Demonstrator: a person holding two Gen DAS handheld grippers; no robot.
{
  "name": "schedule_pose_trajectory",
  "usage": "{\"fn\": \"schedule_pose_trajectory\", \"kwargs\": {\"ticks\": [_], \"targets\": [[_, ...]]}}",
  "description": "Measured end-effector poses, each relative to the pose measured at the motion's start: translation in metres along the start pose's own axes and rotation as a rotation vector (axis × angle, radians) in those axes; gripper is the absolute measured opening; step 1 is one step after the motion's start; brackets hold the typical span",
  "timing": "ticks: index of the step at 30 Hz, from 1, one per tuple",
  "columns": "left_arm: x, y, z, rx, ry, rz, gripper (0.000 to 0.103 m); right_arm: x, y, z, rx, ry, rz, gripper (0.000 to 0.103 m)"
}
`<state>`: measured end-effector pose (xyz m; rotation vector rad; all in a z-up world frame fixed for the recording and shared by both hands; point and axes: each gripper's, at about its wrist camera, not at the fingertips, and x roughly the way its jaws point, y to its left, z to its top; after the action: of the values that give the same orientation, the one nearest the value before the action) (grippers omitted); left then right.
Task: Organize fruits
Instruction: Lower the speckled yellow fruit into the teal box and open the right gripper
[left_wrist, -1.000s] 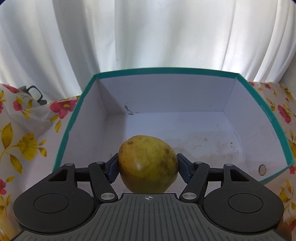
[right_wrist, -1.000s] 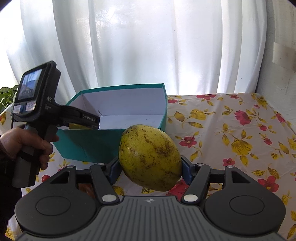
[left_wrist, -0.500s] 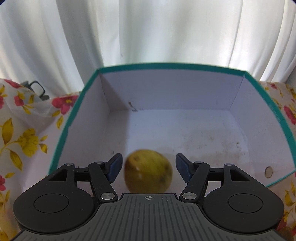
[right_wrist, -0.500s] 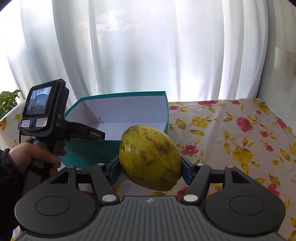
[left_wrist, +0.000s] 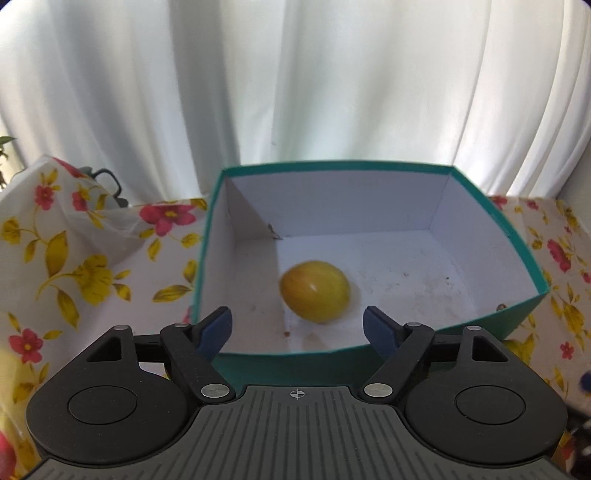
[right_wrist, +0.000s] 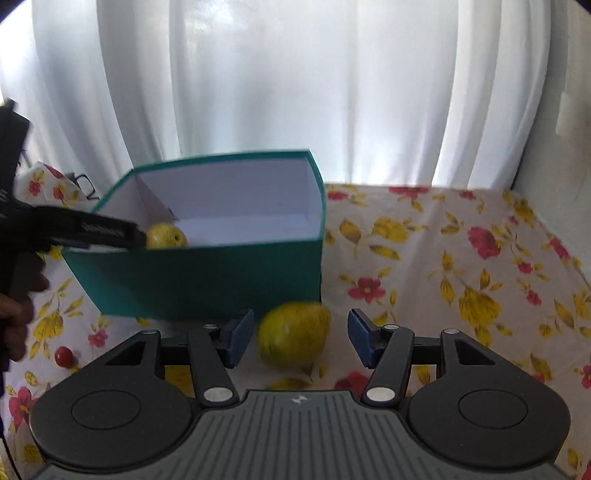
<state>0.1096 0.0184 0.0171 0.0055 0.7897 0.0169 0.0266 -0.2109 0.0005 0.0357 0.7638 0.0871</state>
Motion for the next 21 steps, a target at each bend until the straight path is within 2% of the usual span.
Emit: {"fn": "schedule_pose_trajectory", "kwargs": {"ticks": [3,6,9,10,14,18,20,21], "targets": [[-0.012,0.010,-0.001,-0.019,-0.017,-0.003,0.083,0.012,-0.002,-0.016,-0.014,0.079,0.010,0.057],[-0.019,0.013,-0.002,-0.025,-0.021,0.007,0.083,0.032,-0.003,-0.009,-0.020,0.074,-0.016,0.058],[-0.026,0.013,-0.006,-0.028,-0.015,-0.007,0.085,0.058,-0.003,0.003,-0.017,0.079,-0.043,0.071],[-0.026,0.014,-0.007,-0.029,-0.008,-0.009,0.086,0.066,-0.002,0.005,-0.020,0.095,-0.029,0.077],[-0.024,0.018,-0.017,-0.039,0.023,-0.009,0.086,0.085,0.009,0.004,-0.040,0.125,0.054,0.079],[-0.023,0.023,-0.024,-0.045,0.043,-0.007,0.086,0.099,0.026,0.004,-0.072,0.159,0.077,0.077],[-0.024,0.026,-0.026,-0.052,0.052,-0.001,0.086,0.108,0.033,0.003,-0.092,0.178,0.080,0.064],[-0.025,0.029,-0.026,-0.057,0.057,0.002,0.086,0.111,0.035,0.003,-0.090,0.187,0.079,0.061]]}}
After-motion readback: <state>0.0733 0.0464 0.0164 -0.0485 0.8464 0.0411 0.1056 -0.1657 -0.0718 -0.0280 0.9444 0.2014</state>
